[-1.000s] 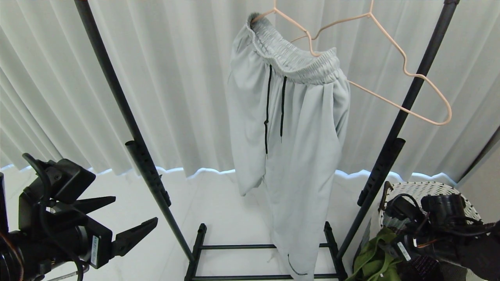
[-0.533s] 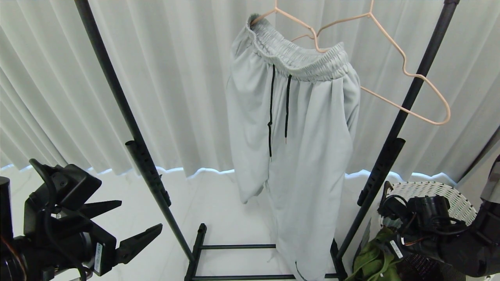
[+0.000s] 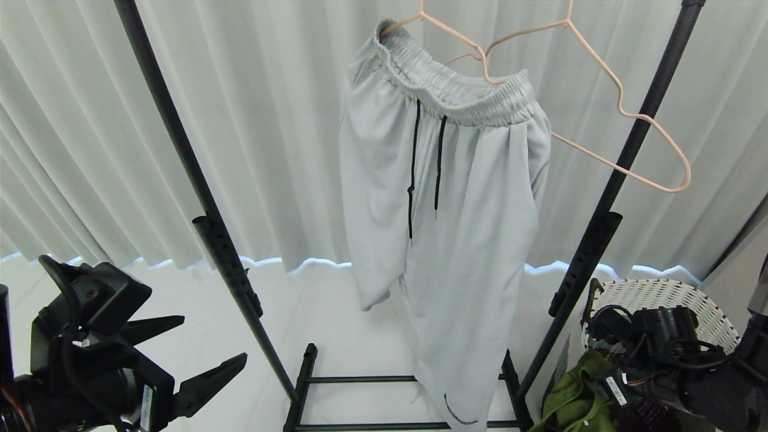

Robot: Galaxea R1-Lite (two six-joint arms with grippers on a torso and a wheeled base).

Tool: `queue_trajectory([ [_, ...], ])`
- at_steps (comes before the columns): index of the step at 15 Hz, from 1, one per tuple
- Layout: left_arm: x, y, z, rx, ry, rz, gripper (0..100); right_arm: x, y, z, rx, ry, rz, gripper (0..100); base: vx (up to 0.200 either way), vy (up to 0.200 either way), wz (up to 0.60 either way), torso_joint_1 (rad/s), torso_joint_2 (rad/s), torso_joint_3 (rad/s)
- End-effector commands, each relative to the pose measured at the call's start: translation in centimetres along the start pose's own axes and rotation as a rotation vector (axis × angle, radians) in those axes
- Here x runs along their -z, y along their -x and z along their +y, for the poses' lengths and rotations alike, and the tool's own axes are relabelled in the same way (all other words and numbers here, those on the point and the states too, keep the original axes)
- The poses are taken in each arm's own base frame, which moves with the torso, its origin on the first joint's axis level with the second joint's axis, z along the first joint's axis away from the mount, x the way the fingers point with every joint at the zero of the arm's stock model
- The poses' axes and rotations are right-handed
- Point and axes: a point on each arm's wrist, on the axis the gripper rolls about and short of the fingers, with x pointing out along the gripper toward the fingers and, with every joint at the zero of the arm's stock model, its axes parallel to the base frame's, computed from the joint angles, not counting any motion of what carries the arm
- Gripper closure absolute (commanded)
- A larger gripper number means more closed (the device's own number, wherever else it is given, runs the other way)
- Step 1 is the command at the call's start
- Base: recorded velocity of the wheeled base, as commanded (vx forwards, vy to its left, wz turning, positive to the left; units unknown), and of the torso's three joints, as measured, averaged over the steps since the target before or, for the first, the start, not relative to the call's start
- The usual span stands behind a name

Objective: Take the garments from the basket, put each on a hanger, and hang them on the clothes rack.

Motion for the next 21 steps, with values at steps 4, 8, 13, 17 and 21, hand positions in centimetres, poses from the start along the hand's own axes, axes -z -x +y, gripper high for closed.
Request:
queue_trajectory([
  [4, 0.0, 0.3, 0.0, -0.003, -0.002, -0.011, 0, 0.2, 0.5, 0.6, 0.018, -0.002, 0.012, 0, 0.000, 0.000, 0.00, 0.000, 0.00, 0.000],
  [8, 0.0, 0.4, -0.1, -0.004, -0.003, -0.016, 0, -0.5, 1.0, 1.9, -0.005, -0.023, -0.018, 100, 0.000, 0.000, 0.00, 0.000, 0.00, 0.000],
  [13, 0.0, 0.4, -0.1, -0.004, -0.003, -0.016, 0, -0.4, 1.5, 1.6, 0.048, -0.030, -0.010, 100, 0.000, 0.000, 0.00, 0.000, 0.00, 0.000],
  [17, 0.0, 0.5, -0.1, -0.006, -0.007, -0.021, 0, -2.1, 3.4, 1.3, 0.059, -0.037, -0.115, 100, 0.000, 0.000, 0.00, 0.000, 0.00, 0.000],
  [21, 0.3, 0.6, -0.2, -0.006, -0.042, -0.016, 0, -5.1, 10.5, 1.1, 0.045, -0.026, -0.364, 100, 0.000, 0.000, 0.00, 0.000, 0.00, 0.000],
])
